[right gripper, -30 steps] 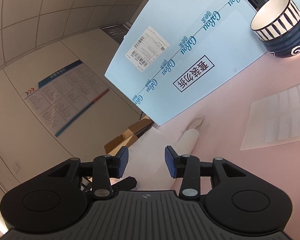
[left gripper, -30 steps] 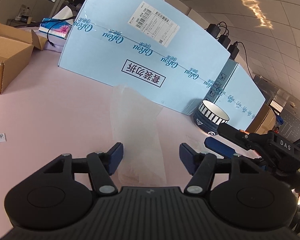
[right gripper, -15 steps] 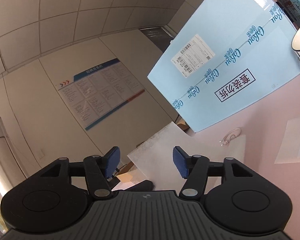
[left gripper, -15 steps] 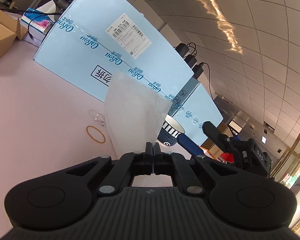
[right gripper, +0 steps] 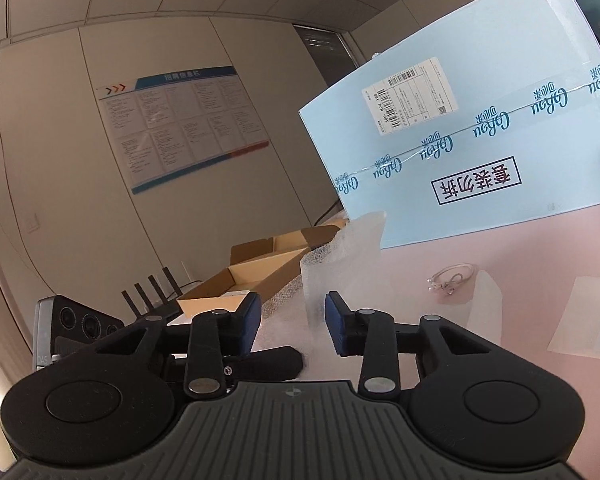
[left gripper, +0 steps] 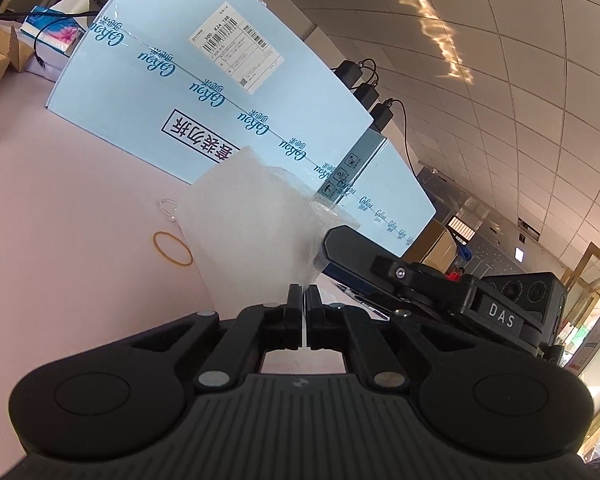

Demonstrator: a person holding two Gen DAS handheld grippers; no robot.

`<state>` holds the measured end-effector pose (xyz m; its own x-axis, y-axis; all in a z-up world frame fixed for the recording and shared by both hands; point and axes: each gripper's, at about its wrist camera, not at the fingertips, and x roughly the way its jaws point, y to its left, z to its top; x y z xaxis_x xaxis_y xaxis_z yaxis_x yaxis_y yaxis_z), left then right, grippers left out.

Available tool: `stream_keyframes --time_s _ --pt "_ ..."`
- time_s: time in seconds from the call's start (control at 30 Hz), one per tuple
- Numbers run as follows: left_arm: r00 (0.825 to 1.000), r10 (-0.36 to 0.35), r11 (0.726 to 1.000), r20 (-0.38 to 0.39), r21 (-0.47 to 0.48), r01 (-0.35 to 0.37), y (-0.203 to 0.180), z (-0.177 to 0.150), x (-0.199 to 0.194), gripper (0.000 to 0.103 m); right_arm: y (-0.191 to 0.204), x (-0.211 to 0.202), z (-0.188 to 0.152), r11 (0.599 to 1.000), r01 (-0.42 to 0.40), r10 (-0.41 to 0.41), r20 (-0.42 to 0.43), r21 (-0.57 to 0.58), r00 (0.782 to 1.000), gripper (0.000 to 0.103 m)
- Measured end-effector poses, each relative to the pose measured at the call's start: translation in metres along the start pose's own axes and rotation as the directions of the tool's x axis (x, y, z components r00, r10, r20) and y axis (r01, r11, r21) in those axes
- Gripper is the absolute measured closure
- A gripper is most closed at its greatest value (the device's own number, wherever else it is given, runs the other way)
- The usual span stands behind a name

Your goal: Fold shopping bag

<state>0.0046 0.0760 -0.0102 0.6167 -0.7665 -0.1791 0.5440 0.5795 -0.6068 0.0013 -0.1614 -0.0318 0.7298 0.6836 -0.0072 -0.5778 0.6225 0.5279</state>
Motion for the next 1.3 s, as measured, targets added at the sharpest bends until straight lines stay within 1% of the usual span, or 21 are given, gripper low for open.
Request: stream_keyframes --time_s 0.03,0.07,0.17,0.27,0.33,0.4,0.53,0.6,0.73,0.77,0.8,0.83,0.87,0.9,0.93,0.97,1.03,1.1,1.17,1.27,1.3 --pt "1.0 0.001 1.0 0.0 0.001 -0.001 0.0 0.0 0.0 0.103 -0.003 -0.001 0.001 1.0 0.007 -0.007 0.006 0.02 1.0 0.101" --pt "1.0 0.005 1.0 0.003 -0.001 -0.005 0.001 0.0 0.0 0.103 -0.008 -0.004 0.001 0.999 0.01 -0.011 0.02 0.044 1.0 0.102" --pt "0.999 0.033 0.999 0.015 -0.024 -0.033 0.005 0.001 -0.002 0.103 -0.012 -0.015 0.004 0.999 -0.015 0.011 0.079 0.046 0.997 0.103" --pt "0.997 0.067 0.996 0.032 -0.054 -0.065 0.011 0.002 -0.005 0.103 -0.016 -0.024 0.006 0.998 -0.008 -0.001 0.135 0.062 0.991 0.103" --pt "0.995 0.085 0.994 0.052 -0.072 -0.081 0.014 0.003 -0.008 0.103 -0.021 -0.032 0.009 0.995 -0.011 -0.006 0.179 0.095 0.984 0.103" --pt "0.989 0.12 0.989 0.087 -0.092 -0.111 0.018 0.005 -0.014 0.103 -0.024 -0.04 0.012 0.993 -0.026 -0.001 0.22 0.117 0.975 0.103" --pt "0.968 0.195 0.979 0.156 -0.094 -0.182 0.019 0.013 -0.036 0.103 -0.016 -0.053 0.03 0.993 -0.057 0.026 0.274 0.104 0.961 0.103" --pt "0.95 0.225 0.974 0.216 -0.059 -0.217 0.012 0.024 -0.057 0.103 -0.011 -0.058 0.041 0.992 -0.078 0.046 0.284 0.1 0.958 0.103" --pt "0.921 0.226 0.971 0.317 0.003 -0.24 -0.012 0.053 -0.097 0.103 0.012 -0.064 0.075 0.982 -0.179 0.157 0.276 0.056 0.948 0.103" --pt "0.914 0.238 0.963 0.329 0.041 -0.266 -0.022 0.06 -0.105 0.102 0.02 -0.067 0.083 0.979 -0.198 0.181 0.275 0.037 0.944 0.102" --pt "0.908 0.247 0.954 0.339 0.078 -0.289 -0.032 0.067 -0.112 0.097 0.027 -0.069 0.091 0.976 -0.217 0.204 0.274 0.018 0.94 0.102" --pt "0.908 0.248 0.946 0.337 0.117 -0.301 -0.04 0.07 -0.115 0.091 0.033 -0.072 0.097 0.972 -0.233 0.222 0.276 0.008 0.935 0.102" --pt "0.913 0.239 0.937 0.33 0.169 -0.306 -0.049 0.07 -0.118 0.069 0.039 -0.076 0.103 0.968 -0.249 0.239 0.28 0.0 0.93 0.102" --pt "0.92 0.228 0.929 0.32 0.21 -0.303 -0.056 0.067 -0.118 0.035 0.044 -0.079 0.108 0.964 -0.265 0.257 0.283 -0.009 0.924 0.102" --pt "0.93 0.207 0.924 0.303 0.253 -0.288 -0.062 0.062 -0.116 0.02 0.048 -0.082 0.113 0.963 -0.269 0.262 0.283 -0.017 0.923 0.102" --pt "0.944 0.176 0.918 0.28 0.299 -0.26 -0.065 0.055 -0.111 0.012 0.051 -0.084 0.115 0.962 -0.271 0.267 0.283 -0.025 0.921 0.102" --pt "0.964 0.13 0.908 0.233 0.362 -0.21 -0.07 0.041 -0.097 0.012 0.056 -0.086 0.12 0.96 -0.28 0.277 0.282 -0.032 0.919 0.102" --pt "0.975 0.138 0.894 0.173 0.401 -0.198 -0.076 0.025 -0.07 0.012 0.058 -0.089 0.122 0.954 -0.301 0.293 0.283 -0.018 0.913 0.102" --pt "0.975 0.171 0.877 0.14 0.43 -0.215 -0.077 0.015 -0.047 0.012 0.059 -0.094 0.122 0.947 -0.322 0.31 0.293 -0.009 0.904 0.102" --pt "0.957 0.242 0.863 0.161 0.415 -0.288 -0.071 0.009 -0.017 0.013 0.064 -0.108 0.122 0.945 -0.326 0.317 0.316 -0.024 0.894 0.102" --pt "0.954 0.247 0.876 0.171 0.382 -0.295 -0.068 0.01 -0.011 0.021 0.065 -0.112 0.123 0.944 -0.328 0.319 0.323 -0.029 0.891 0.102"
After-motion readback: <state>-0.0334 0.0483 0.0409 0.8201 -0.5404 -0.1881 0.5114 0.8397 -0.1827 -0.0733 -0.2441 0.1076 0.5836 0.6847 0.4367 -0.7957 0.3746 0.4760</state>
